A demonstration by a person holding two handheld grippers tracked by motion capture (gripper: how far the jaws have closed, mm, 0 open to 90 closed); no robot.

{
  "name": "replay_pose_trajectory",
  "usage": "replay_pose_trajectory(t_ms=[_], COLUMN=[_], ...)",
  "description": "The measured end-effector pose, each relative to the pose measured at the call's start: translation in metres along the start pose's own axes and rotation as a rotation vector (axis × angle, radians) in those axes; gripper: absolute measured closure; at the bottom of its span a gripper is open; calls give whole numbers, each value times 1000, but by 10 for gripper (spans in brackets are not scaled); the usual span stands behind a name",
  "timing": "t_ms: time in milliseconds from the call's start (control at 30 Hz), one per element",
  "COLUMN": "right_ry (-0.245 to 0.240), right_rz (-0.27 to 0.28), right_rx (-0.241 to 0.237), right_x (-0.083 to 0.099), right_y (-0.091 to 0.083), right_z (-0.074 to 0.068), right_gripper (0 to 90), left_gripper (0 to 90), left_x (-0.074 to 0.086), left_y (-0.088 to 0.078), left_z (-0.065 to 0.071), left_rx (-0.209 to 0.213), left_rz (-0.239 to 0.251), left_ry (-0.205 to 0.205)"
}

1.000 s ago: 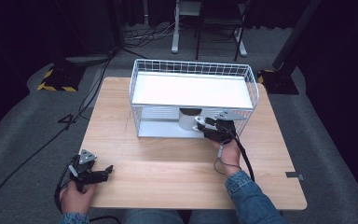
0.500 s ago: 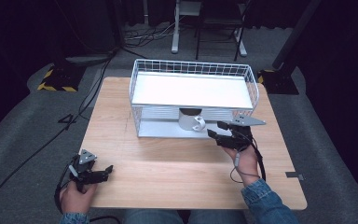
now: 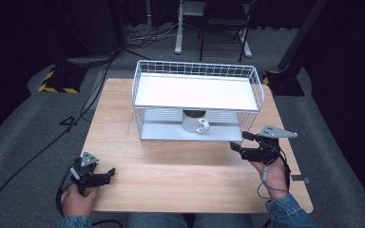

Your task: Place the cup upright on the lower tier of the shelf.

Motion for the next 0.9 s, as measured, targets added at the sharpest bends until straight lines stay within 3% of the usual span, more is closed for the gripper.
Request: replay_pose_trajectory(t_ms=[167,400,667,900], right_ry=[11,48,62,86], right_rz=[-18,-72,-135,-209], right_rx=[9,31,71,135], right_x=[7,21,42,71], right_y=[-17,-35,-49,-58], right_z=[8,22,38,55], right_gripper=[158,111,110,134], left_gripper=[140,135,135,135], left_x=[-1,-2,-2,-2], left_y=[2,2,2,2], left_z=[1,1,1,1], left_rx=[0,1,1,1], left_rz=[-2,-2,-3,-2], left_ry=[-5,-8,-7,-7])
Point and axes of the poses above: each handheld gripper's, and its own axes: y roughly forward along the jaws, x roughly out of its underside, z roughly to its right, the point moved 4 cm from there along y, roughly forward along the jaws, and after that the axes turned 6 degrees about z, right-handed, at the moved point
